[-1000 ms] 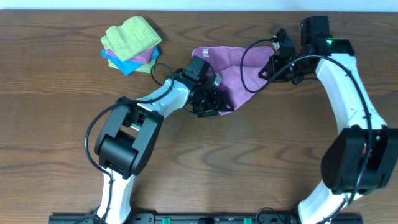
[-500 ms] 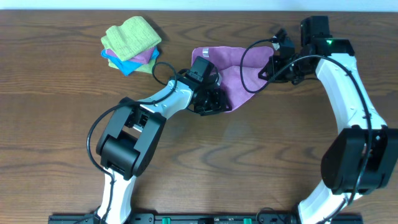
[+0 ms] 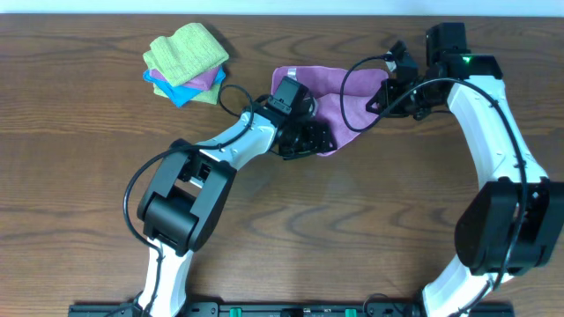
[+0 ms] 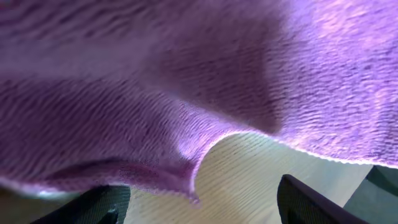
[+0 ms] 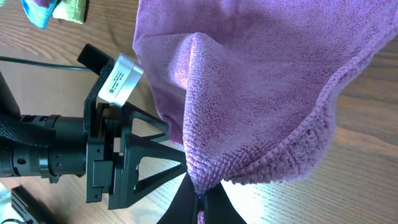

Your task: Fold the cloth

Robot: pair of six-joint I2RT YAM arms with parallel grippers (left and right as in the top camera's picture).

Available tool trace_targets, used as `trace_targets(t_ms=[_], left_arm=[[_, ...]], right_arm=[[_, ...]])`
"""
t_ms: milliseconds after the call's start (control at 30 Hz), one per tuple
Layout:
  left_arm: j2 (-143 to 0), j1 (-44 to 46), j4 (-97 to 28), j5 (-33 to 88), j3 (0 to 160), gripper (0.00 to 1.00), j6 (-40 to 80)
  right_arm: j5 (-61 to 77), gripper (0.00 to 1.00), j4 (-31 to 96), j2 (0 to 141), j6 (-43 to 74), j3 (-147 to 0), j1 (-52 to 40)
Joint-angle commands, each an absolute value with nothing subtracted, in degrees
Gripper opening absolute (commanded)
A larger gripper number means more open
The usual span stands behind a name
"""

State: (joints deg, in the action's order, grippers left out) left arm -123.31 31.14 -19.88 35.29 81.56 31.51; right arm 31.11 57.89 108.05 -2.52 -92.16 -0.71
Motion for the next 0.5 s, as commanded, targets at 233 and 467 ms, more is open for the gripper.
trace_targets(t_ms=[233,467], left_arm=[[-130.1,30.6,-30.1,25.6,76.9,0.72,43.5],[-130.1,30.9,-29.6,23.7,76.9,0.69,49.5]], right_arm=[[32.0,0.02,58.1,108.2,-2.2,-92.5,-0.8],[32.0,0.02,58.1,108.2,-2.2,-92.5,-0.8]])
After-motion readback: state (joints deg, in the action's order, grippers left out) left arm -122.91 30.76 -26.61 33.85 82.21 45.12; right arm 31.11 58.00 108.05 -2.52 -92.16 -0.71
